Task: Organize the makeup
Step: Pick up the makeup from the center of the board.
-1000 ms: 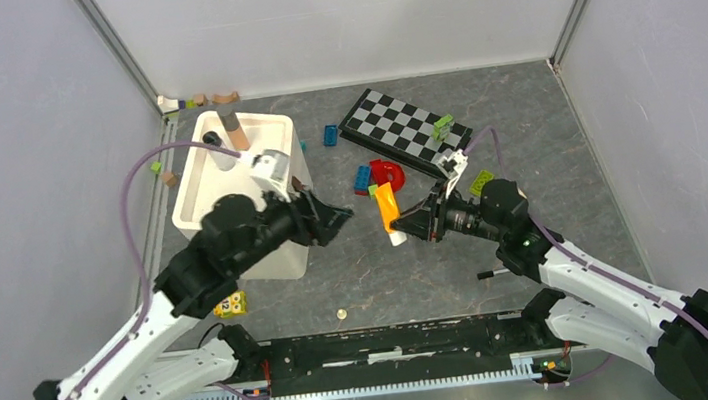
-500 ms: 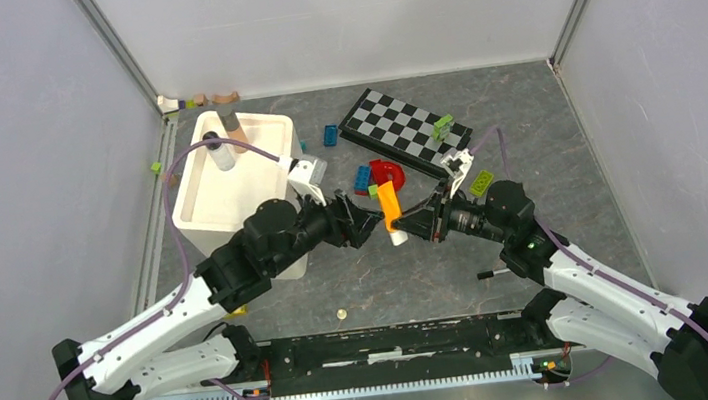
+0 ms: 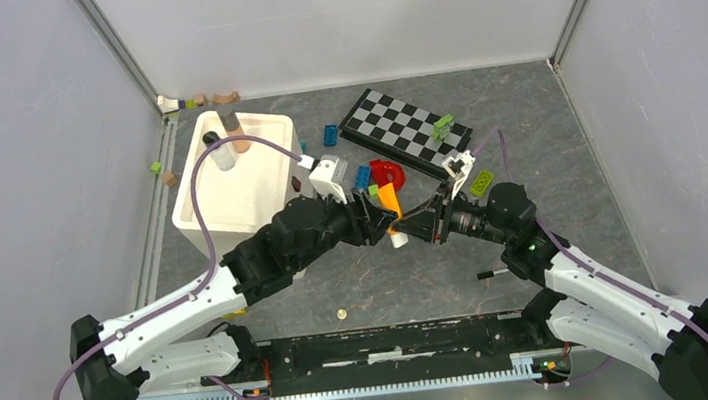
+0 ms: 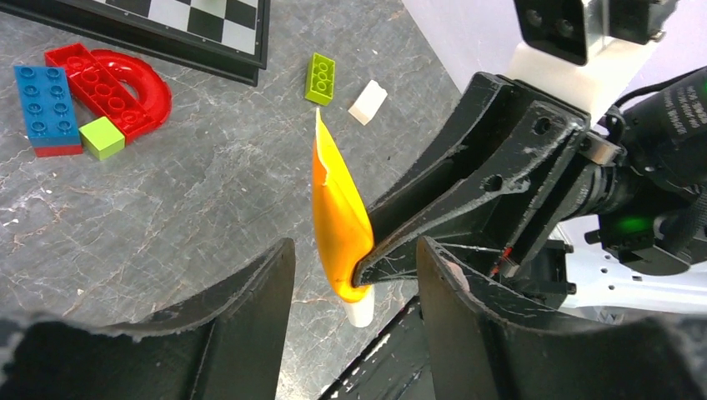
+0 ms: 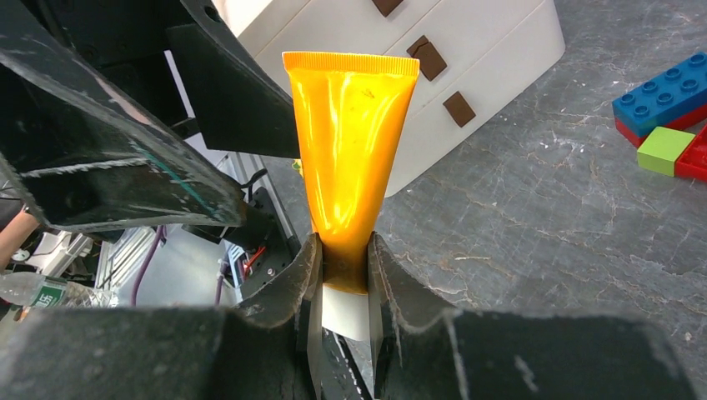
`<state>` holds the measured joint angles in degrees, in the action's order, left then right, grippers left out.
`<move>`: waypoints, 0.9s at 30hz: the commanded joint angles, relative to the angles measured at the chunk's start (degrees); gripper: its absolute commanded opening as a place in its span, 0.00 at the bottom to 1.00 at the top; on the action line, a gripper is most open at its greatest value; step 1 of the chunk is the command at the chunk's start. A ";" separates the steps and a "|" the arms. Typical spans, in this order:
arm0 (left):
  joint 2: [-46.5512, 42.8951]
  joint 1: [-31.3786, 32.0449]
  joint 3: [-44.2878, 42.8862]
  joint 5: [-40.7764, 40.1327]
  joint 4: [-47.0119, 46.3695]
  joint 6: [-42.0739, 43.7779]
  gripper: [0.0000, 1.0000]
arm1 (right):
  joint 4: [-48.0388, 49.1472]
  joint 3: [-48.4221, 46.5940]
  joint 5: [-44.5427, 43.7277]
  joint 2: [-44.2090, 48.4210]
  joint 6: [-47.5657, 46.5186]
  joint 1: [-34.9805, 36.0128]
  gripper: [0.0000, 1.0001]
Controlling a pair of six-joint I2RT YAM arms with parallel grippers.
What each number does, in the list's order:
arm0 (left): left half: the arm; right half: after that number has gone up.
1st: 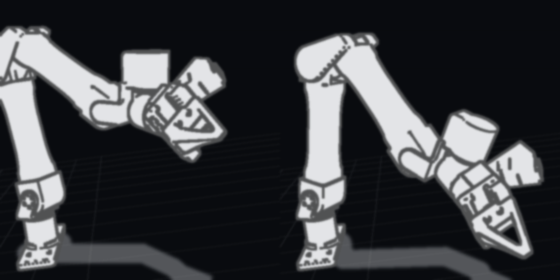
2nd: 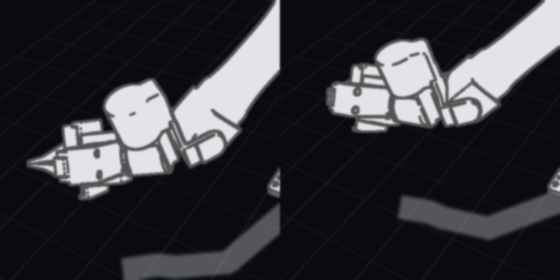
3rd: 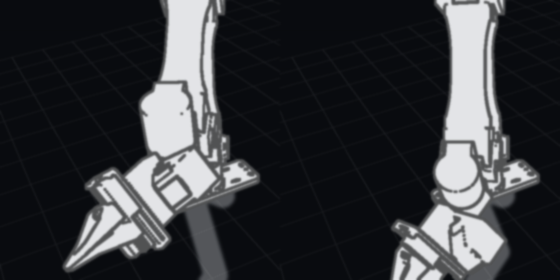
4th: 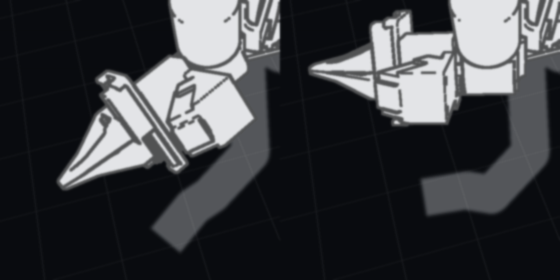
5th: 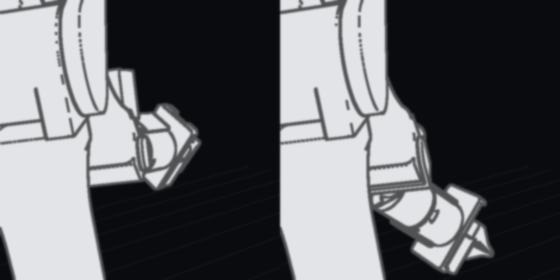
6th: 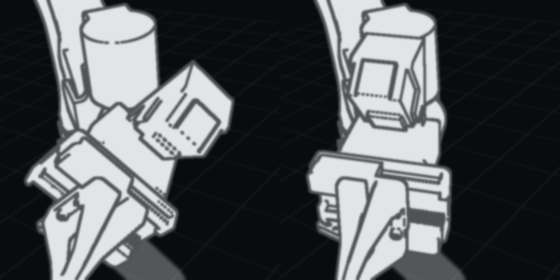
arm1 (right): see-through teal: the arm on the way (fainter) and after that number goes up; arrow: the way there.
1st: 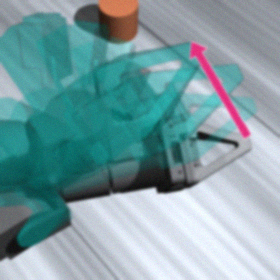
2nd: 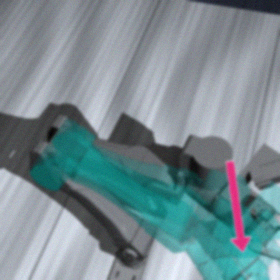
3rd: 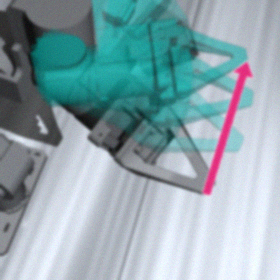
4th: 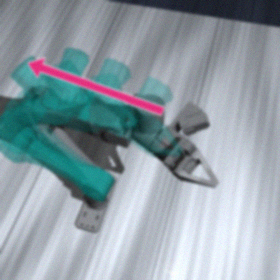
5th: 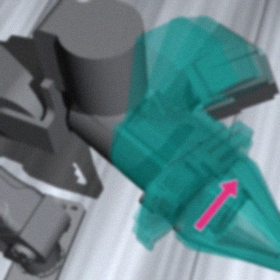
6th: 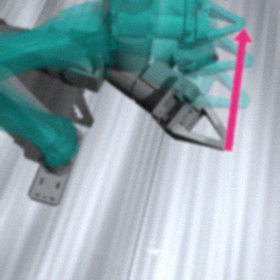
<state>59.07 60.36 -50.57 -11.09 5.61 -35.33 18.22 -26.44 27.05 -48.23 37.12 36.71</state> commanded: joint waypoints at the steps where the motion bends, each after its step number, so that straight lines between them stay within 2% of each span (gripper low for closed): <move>1: 1.28 0.69 -0.10 -2.91 -3.78 -2.97 0.61 | 3.68 0.41 1.25 1.42 0.76 0.20 0.15; 17: 4.43 0.83 -0.30 -2.39 -5.41 -5.01 0.42 | 3.42 1.38 1.26 2.99 0.73 0.20 0.15; 27: 4.11 0.85 0.29 -0.33 -8.14 -5.58 0.19 | 3.15 1.56 1.26 3.55 0.32 0.20 0.20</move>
<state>63.37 60.90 -50.48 -12.14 2.39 -38.83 18.81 -24.97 27.83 -45.80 37.69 36.69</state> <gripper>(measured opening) 0.292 0.246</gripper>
